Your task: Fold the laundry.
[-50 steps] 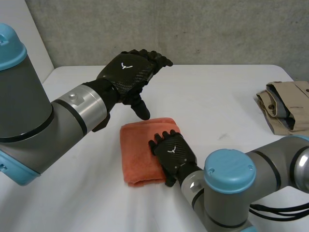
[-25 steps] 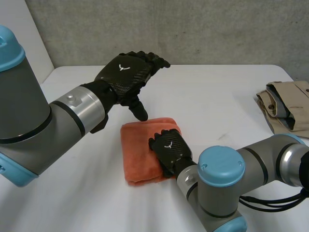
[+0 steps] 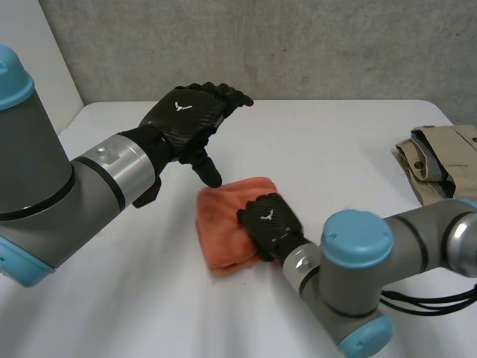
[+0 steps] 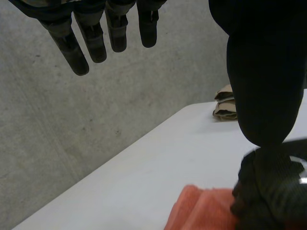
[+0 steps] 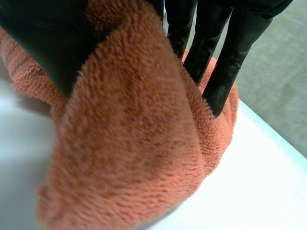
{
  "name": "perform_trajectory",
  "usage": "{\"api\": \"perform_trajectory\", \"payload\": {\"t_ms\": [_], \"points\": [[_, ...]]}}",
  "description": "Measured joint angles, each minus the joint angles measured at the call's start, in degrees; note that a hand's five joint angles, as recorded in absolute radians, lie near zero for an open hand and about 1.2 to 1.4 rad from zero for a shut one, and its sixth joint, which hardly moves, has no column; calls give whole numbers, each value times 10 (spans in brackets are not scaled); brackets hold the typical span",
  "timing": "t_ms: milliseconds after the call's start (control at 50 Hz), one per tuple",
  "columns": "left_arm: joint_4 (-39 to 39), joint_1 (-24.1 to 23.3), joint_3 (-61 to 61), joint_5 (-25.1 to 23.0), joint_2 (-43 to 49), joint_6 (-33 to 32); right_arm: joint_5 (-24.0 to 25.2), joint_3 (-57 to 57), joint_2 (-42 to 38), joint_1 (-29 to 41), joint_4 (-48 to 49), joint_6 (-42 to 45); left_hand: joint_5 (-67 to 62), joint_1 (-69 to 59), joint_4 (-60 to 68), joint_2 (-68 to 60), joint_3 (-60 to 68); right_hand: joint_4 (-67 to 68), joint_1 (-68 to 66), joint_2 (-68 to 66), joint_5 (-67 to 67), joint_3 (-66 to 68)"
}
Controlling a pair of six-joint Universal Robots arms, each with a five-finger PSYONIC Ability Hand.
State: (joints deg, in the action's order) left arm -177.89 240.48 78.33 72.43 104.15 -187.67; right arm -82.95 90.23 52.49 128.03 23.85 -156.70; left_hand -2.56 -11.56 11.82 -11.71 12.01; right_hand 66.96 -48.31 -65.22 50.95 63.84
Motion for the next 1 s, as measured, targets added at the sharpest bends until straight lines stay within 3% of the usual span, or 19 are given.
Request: {"api": "perform_trajectory", "payload": {"t_ms": [320,580,720,860,940,980,1000], "points": [[0,12,4,1,0,2,61,26,55,-181,-9,137,0,0,0,0,0,8,-16,-7,5,11],[0,13,13,1,3,9,171,-40,16,-322,-22,210,0,0,0,0,0,8,-16,-7,8,12],[-1,12,15,2,6,9,249,-153,-25,-373,-65,248,0,0,0,0,0,8,-16,-7,8,12],[-2,12,12,2,8,8,282,-347,-54,-400,-124,199,0,0,0,0,0,11,-16,-7,8,12],[-3,13,10,3,7,8,291,-476,-73,-421,-125,109,0,0,0,0,0,11,-16,-7,8,12],[-4,13,10,3,7,9,292,-488,-76,-424,-124,98,0,0,0,0,0,11,-16,-7,8,12],[-4,13,10,3,6,10,300,-535,-88,-439,-117,50,0,0,0,0,0,11,-16,-7,21,16]]}}
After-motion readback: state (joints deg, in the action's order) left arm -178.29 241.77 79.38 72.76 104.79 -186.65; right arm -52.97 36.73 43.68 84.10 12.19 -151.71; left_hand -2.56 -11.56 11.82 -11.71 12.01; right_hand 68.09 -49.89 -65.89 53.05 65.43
